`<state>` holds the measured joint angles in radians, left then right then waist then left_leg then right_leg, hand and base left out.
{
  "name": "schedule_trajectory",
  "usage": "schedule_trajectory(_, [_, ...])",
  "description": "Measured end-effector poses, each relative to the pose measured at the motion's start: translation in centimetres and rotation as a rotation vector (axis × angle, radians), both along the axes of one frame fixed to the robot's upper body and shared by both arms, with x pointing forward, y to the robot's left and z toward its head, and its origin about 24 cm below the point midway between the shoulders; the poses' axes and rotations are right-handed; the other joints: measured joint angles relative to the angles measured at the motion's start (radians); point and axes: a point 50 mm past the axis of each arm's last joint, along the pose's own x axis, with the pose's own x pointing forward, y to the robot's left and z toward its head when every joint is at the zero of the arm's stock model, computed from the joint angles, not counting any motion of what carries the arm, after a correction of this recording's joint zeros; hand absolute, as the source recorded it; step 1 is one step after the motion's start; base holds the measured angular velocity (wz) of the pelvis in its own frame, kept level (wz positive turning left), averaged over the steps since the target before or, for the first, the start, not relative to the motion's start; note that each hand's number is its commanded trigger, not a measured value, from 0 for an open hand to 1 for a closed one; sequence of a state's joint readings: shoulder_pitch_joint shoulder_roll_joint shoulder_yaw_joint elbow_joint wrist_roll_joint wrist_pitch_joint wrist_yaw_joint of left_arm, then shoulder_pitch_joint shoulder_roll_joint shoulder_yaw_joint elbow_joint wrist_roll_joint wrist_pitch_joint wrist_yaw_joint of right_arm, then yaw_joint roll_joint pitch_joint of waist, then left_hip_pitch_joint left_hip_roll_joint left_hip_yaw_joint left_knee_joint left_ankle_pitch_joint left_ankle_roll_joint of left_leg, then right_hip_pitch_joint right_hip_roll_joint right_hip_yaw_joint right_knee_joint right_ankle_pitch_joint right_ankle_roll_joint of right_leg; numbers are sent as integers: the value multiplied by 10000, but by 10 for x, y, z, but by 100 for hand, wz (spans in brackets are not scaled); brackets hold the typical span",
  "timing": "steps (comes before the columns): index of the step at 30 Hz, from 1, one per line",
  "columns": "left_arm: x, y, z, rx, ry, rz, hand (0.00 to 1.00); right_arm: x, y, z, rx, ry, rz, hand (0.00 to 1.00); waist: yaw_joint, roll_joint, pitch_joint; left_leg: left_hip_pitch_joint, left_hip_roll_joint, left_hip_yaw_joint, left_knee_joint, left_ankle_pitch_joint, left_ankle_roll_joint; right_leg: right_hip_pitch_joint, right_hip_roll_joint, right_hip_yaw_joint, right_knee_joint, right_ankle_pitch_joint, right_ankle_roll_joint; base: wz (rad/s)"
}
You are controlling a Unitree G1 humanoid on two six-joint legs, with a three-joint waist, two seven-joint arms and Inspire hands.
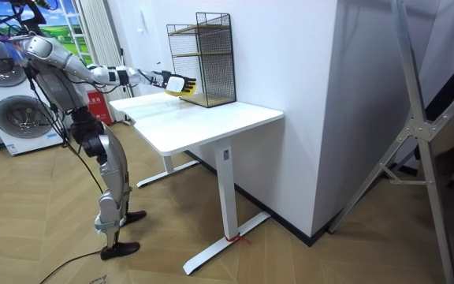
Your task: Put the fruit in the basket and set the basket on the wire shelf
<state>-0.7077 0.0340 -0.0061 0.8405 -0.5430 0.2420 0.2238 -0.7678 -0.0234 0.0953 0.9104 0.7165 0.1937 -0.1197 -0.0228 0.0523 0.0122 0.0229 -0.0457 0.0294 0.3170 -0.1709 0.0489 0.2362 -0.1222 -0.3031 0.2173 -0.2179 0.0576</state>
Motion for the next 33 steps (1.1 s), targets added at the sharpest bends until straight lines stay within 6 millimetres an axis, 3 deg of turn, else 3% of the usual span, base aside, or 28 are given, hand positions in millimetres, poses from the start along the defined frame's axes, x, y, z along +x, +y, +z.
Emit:
schedule_trajectory(15, [-2,-1,-6,-113,238,-132,0,-3,-8,-9,460,505,-321,0,-60,-7,-9,311,-12,36,-97,1,1,246,-16,20,-2,6,10,-1])
schedule_trajectory(25, [-3,-4,-7,-105,256,-201,0,-8,-11,-19,357,844,-338,0,-6,12,-80,562,20,213,-78,-10,18,301,-95,218,311,-29,64,-5])
schedule_trajectory(28, [-5,-11,-11,-72,373,-560,0,-9,-18,-23,-42,997,-345,0,14,6,-75,677,-41,365,-49,-137,191,-378,-453,370,2217,-259,195,-3])
schedule_trajectory(30, [-7,-13,-16,76,530,-803,0,-9,-23,-22,-138,987,-420,0,74,-220,-51,824,-169,308,324,-316,361,-1478,-882,1102,4869,-154,160,4])
schedule_trajectory(31, [-8,-17,-17,263,565,-1027,0,-9,-27,-23,-160,1039,-525,0,55,-216,-28,904,-204,105,661,-611,517,-1964,-842,1510,5757,67,48,10])
schedule_trajectory(32, [-9,-19,-17,357,581,-1128,0,-10,-28,-25,-184,1111,-558,0,61,-204,-27,944,-182,84,723,-675,527,-2187,-726,1732,5950,53,-13,14])
schedule_trajectory(33, [-8,-20,-17,504,544,-1234,0,-10,-28,-27,-216,1217,-575,0,63,-203,-26,956,-133,7,854,-779,479,-2568,-424,1998,5904,-218,-42,17])
